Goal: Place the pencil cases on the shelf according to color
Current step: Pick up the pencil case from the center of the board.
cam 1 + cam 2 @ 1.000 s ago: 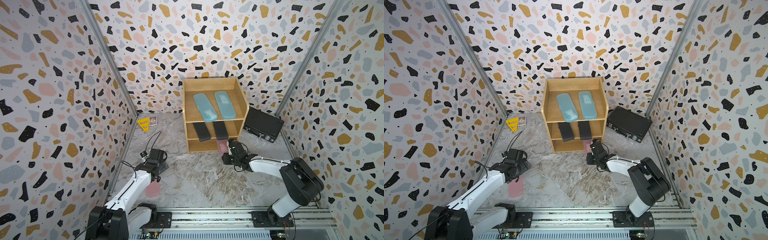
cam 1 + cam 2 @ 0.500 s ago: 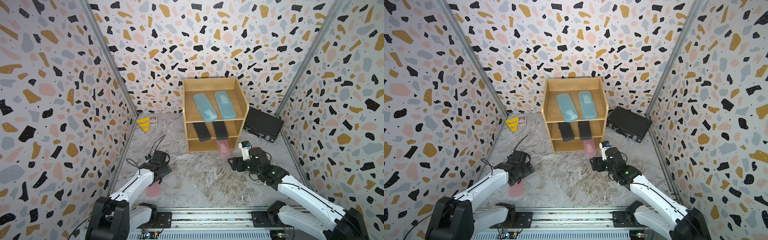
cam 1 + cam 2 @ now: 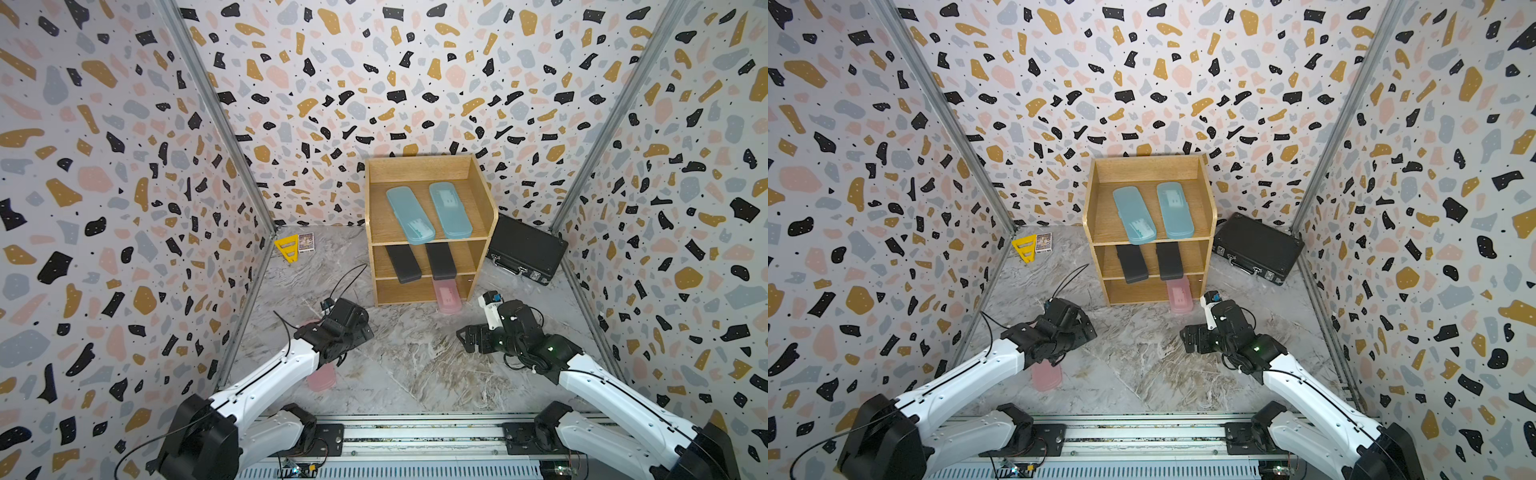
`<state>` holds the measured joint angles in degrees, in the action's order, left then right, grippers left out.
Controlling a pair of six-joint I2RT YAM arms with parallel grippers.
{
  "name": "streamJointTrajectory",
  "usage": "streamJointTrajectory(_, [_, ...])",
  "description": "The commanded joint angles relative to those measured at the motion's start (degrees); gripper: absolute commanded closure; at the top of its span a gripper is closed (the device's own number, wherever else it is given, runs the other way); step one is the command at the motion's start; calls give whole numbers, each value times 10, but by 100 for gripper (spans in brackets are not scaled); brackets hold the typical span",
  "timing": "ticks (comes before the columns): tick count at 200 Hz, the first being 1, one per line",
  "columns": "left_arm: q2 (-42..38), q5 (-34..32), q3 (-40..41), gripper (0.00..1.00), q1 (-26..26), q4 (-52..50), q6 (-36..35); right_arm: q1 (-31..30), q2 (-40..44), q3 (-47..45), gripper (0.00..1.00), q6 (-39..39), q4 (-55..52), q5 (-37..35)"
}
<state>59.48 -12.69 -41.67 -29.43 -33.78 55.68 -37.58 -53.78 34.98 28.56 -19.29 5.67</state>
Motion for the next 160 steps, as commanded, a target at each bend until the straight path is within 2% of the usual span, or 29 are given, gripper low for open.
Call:
streamJointTrajectory(1, [-72,-103,-39,0,1,-111,-45,-68,-15,24,0,24,11,-50])
streamJointTrajectory(23, [-107,-103,-78,0,20,-180,-102,-157,-96,59,0,60,46,-100])
streamJointTrajectory(33, [-110,-109,-99,0,25,-209,-109,-190,-150,89,0,85,60,-117])
streamJointTrajectory(54, [-129,-141,-124,0,33,-254,-111,-278,-250,160,0,130,82,-200])
streamJointTrajectory(68, [-148,-161,-123,0,59,-261,-114,-319,-316,211,0,162,91,-246])
streamJointTrajectory(100, [-135,-124,-152,0,166,-259,-156,-364,-457,329,0,187,132,-221])
streamJointTrajectory(131, [-86,-111,-202,0,240,-266,-200,-388,-571,441,0,184,134,-168])
streamJointTrajectory(160, [-70,-35,-214,0,329,-256,-233,-407,-661,552,0,181,73,-165])
